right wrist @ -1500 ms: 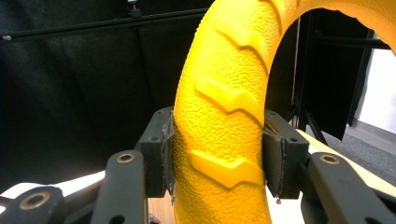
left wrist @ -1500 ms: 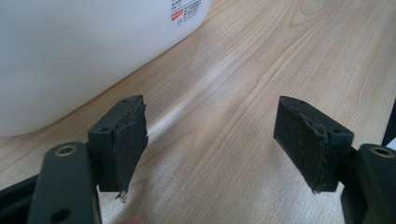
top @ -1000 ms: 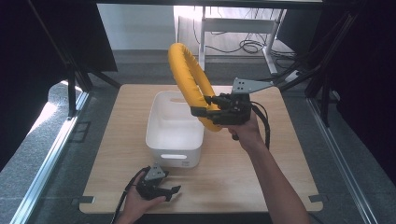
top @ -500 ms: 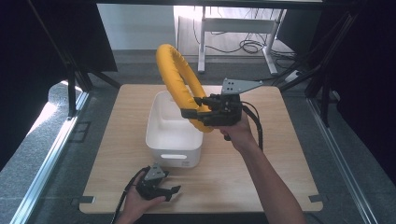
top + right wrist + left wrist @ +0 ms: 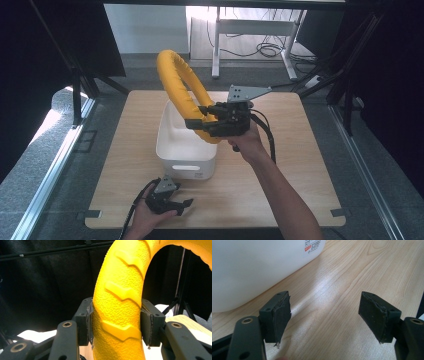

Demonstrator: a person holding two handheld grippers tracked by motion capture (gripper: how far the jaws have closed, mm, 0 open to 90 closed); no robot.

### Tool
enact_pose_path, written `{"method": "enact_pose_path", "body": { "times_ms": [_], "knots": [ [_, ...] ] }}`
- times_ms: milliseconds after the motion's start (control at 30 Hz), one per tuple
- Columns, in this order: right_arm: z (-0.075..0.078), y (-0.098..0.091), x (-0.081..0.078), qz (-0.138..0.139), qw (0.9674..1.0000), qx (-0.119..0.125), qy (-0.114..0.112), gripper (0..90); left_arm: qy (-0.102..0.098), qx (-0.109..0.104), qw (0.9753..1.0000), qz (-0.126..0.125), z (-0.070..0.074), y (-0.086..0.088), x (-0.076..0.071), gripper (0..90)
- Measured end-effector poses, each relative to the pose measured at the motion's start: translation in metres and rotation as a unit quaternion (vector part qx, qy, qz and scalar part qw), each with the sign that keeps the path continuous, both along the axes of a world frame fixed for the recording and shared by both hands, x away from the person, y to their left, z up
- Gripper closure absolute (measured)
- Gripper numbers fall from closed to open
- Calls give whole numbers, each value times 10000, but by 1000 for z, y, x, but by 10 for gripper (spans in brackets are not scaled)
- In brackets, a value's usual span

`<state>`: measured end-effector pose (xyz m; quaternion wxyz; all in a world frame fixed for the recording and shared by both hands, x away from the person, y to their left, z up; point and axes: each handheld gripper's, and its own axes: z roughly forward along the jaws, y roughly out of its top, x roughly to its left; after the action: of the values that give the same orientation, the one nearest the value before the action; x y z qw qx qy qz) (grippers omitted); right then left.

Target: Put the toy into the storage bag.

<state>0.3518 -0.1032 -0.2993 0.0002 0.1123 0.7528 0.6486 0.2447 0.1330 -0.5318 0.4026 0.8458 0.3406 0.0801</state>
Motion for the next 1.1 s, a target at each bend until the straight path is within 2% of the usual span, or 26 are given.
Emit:
{"method": "enact_pose_path", "body": {
  "times_ms": [1100],
  "knots": [
    [-27, 19, 3, 288, 9993, -134, 217, 510, -6, 0, 10000, -1, -1, 0, 0, 258]
  ]
}}
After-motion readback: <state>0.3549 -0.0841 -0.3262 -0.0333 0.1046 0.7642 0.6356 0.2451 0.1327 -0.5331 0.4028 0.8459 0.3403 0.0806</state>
